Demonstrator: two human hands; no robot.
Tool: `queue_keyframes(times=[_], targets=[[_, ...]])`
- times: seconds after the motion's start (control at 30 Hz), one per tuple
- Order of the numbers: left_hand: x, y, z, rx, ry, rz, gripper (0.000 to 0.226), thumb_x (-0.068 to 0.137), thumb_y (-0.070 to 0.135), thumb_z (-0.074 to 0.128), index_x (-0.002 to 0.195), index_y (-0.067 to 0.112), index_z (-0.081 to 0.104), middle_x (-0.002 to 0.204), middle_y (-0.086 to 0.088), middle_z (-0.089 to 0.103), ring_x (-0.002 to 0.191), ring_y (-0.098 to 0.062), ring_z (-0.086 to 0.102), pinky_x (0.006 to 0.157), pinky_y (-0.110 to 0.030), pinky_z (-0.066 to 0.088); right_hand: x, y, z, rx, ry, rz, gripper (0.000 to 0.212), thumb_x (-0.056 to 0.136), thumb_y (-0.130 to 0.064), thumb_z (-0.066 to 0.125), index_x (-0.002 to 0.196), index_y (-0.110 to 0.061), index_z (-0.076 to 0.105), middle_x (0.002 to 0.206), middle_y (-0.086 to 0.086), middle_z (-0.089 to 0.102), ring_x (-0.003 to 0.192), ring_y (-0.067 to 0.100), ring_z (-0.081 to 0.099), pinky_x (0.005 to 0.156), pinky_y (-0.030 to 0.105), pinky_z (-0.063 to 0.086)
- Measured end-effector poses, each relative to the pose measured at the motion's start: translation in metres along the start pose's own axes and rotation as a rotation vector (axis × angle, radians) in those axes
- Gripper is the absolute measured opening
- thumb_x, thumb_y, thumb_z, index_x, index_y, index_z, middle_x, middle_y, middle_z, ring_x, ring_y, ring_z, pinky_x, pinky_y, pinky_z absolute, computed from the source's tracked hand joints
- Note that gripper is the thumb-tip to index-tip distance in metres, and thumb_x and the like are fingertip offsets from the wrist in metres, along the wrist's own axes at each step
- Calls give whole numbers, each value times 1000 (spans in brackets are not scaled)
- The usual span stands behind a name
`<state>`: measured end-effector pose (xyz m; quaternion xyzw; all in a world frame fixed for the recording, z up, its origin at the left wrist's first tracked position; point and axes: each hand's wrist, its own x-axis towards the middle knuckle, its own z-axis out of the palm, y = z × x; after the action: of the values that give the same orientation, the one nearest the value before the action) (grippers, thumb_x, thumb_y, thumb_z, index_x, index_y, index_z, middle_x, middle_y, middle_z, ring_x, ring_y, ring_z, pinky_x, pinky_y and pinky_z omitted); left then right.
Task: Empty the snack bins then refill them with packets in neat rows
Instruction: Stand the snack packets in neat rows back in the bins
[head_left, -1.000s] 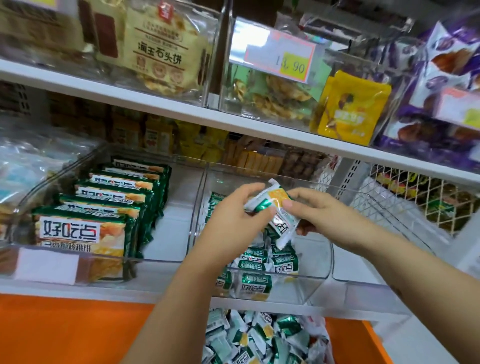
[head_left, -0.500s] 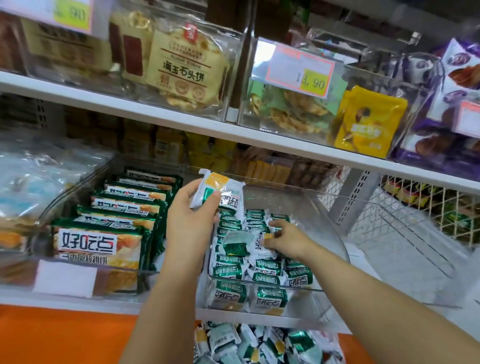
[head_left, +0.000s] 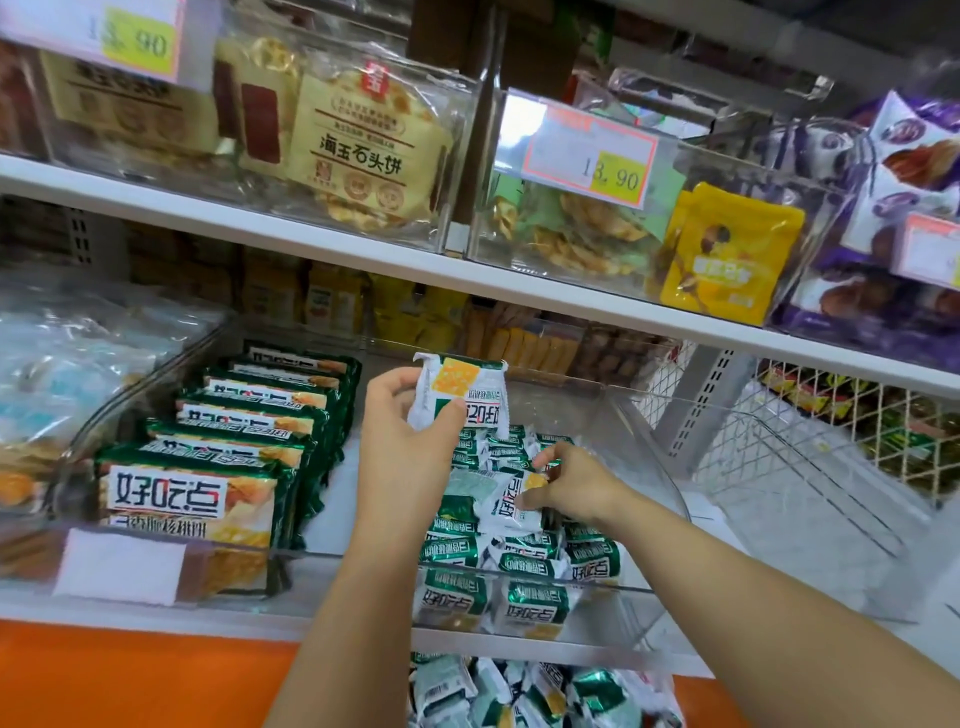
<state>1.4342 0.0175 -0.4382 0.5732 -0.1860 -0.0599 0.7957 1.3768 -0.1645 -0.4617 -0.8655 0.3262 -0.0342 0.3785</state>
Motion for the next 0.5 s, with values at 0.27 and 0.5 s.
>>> queue_keyframes(times=[0.27, 0.5], targets=[[2, -1, -3, 174, -152, 36, 44, 88, 22, 66, 128, 33, 51, 97, 7, 63, 75, 5, 60, 63, -13, 51, -27, -1, -12, -217, 126, -146, 64, 76, -23, 80, 132, -13, 52, 130, 10, 52, 111, 21, 52, 78, 21, 34], [-6, -6, 10, 246, -195, 59, 26, 82, 25, 73, 98, 28, 54, 96, 7, 68, 82, -4, 62, 67, -17, 45, -78, 10, -55, -88, 399, -333, 39, 77, -17, 78, 105, -35, 59, 103, -5, 66, 86, 10, 62, 66, 17, 47]])
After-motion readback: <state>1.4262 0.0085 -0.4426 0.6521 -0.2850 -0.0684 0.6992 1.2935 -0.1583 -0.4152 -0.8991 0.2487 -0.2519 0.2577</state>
